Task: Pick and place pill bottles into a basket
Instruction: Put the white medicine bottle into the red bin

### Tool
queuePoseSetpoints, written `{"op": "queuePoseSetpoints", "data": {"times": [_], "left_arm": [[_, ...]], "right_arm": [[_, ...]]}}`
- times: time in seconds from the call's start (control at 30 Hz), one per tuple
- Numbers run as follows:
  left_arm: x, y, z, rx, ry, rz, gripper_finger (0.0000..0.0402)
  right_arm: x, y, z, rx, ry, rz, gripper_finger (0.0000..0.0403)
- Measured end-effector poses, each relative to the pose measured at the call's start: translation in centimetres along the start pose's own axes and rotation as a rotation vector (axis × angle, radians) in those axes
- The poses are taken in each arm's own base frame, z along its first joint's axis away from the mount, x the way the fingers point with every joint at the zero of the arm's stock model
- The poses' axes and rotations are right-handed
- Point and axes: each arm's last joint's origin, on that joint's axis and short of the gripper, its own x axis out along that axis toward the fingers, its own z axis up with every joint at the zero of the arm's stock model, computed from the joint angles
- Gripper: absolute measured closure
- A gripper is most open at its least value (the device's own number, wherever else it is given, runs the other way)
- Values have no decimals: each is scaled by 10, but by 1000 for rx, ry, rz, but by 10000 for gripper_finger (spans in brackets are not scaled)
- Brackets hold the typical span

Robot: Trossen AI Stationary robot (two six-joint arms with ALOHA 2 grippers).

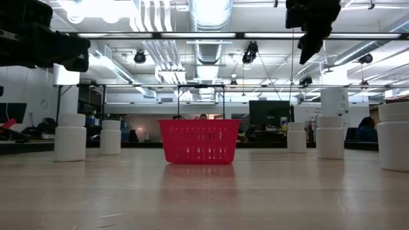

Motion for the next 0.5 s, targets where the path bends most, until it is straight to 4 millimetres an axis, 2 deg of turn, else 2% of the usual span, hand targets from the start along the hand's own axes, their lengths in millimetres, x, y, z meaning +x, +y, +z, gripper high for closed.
{"op": "queuePoseSetpoints", "data": {"times": [0.23,0.4,0.5], "left_arm": [[0,0,0,0,0,0,400],[0,0,0,0,0,0,400],[0,0,0,0,0,0,400]], "right_arm": [[9,14,1,-169,31,41,128],[18,21,-1,-263,58,63,114],[25,23,-3,-300,101,15,113]]}}
